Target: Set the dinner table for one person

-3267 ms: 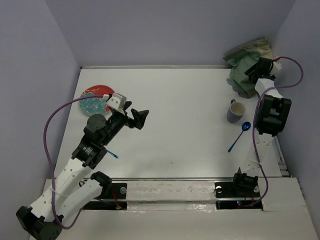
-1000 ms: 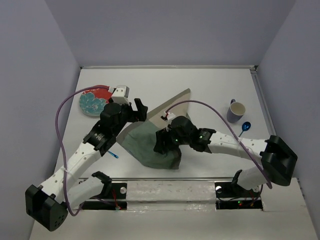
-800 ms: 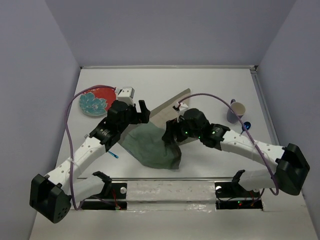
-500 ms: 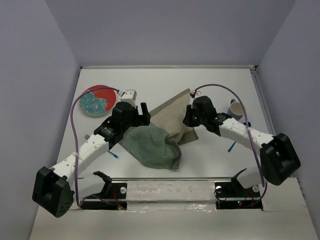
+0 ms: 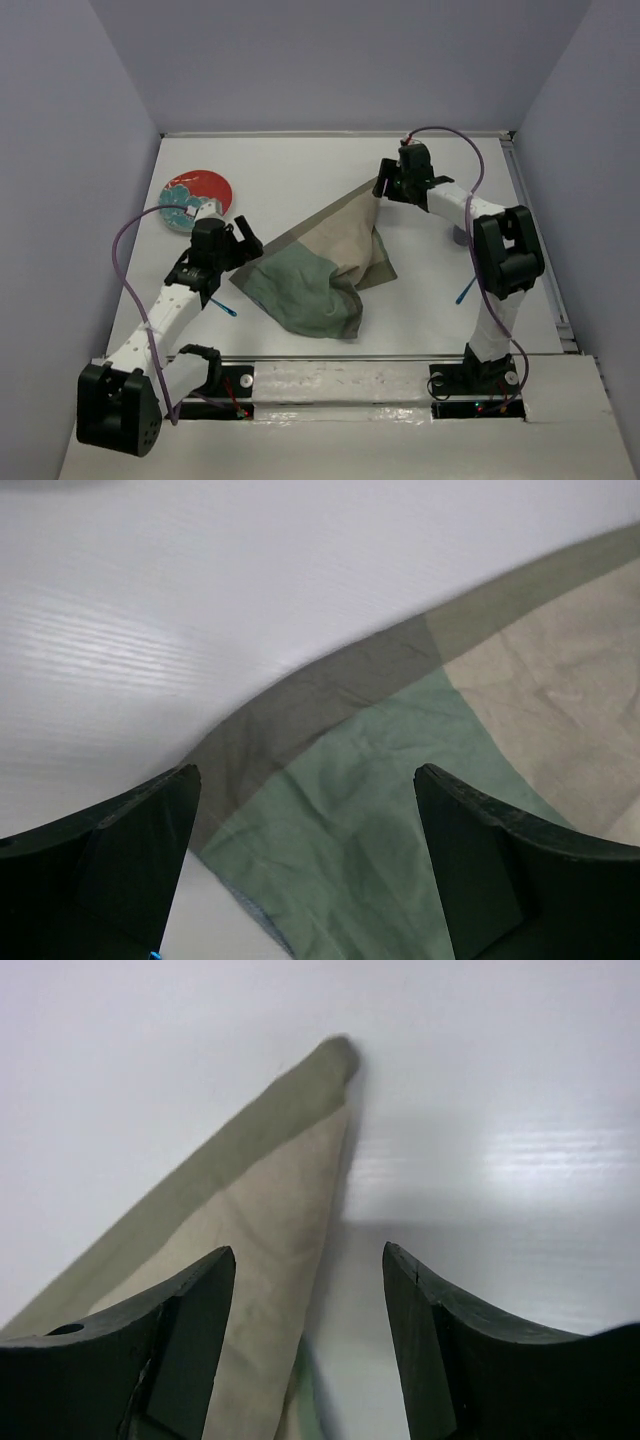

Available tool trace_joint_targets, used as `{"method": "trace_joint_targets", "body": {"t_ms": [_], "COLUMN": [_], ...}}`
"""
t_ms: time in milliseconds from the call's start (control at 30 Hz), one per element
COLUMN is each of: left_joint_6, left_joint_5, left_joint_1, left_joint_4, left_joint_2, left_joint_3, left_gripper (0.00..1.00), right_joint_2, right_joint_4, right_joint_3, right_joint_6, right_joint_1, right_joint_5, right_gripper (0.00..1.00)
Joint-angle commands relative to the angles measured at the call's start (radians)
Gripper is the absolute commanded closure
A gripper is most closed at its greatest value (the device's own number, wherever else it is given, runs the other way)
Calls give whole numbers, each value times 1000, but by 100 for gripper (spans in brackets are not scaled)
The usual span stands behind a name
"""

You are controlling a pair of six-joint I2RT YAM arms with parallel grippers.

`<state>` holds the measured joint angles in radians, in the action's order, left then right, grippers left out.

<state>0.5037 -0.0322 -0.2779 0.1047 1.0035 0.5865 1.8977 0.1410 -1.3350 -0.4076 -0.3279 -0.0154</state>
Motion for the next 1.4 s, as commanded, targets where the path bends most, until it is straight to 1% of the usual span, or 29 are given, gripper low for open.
{"method": "trace_joint_targets", "body": {"t_ms": [0, 33, 100, 200, 233, 267, 300, 367, 400, 500, 567, 600, 633, 667, 700, 733, 933, 1067, 1167, 1300, 1367], "left_joint_6": [39, 47, 50, 56, 49, 42, 36, 33, 30, 18, 10, 3, -2, -10, -22, -27, -30, -30, -24, -11, -5], "left_joint_5": [117, 98, 52, 43, 46, 51, 51, 23, -3, -9, -12, -14, -17, -17, -15, -15, -17, -66, -112, -112, -106], "left_joint_1": [78, 78, 78, 78, 82, 85, 95, 100, 103, 105, 106, 106, 108, 106, 106, 105, 105, 103, 103, 103, 103], "left_joint_4": [26, 51, 73, 98, 93, 87, 81, 82, 79, 81, 79, 78, 76, 73, 72, 69, 58, 62, 59, 40, 1], "left_joint_2": [-91, -101, -106, -80, -63, -60, -56, -48, -42, 7, 46, 56, 66, 82, 90, 102, 181, 159, 162, 228, 257], "left_joint_3": [-33, -27, -19, -17, -14, -14, -16, -17, -17, -13, -10, -7, -5, -4, -1, 1, 9, 15, 19, 29, 27], "left_gripper": [1, 1, 1, 1, 6, 17, 22, 40, 42, 41, 38, 38, 38, 38, 38, 37, 37, 43, 42, 39, 40], "right_joint_2": [110, 130, 187, 247, 285, 303, 320, 359, 369, 388, 388, 383, 379, 376, 364, 356, 330, 285, 264, 244, 241], "right_joint_4": [-52, -50, -50, -47, -49, -46, -46, -44, -44, -44, -44, -44, -46, -44, -47, -52, -69, -110, -162, -198, -201], "right_joint_3": [-139, -189, -236, -332, -354, -395, -415, -444, -463, -472, -469, -463, -463, -458, -454, -449, -420, -357, -313, -277, -263], "right_joint_6": [19, 24, 24, 27, 29, 30, 32, 33, 33, 30, 36, 39, 39, 42, 43, 39, 39, 58, 46, 36, 49], "right_joint_1": [20, 30, 30, 50, 50, 50, 50, 50, 50, 50, 50, 59, 59, 59, 72, 85, 122, 122, 122, 122, 122], "right_joint_5": [55, 58, 54, 37, 23, 23, -19, -34, -40, -32, -17, -2, 5, 2, -12, -14, -24, -52, -89, -130, -138], "right_gripper": [34, 34, 35, 35, 35, 36, 36, 38, 39, 41, 46, 57, 63, 85, 95, 100, 100, 100, 100, 100, 100]}}
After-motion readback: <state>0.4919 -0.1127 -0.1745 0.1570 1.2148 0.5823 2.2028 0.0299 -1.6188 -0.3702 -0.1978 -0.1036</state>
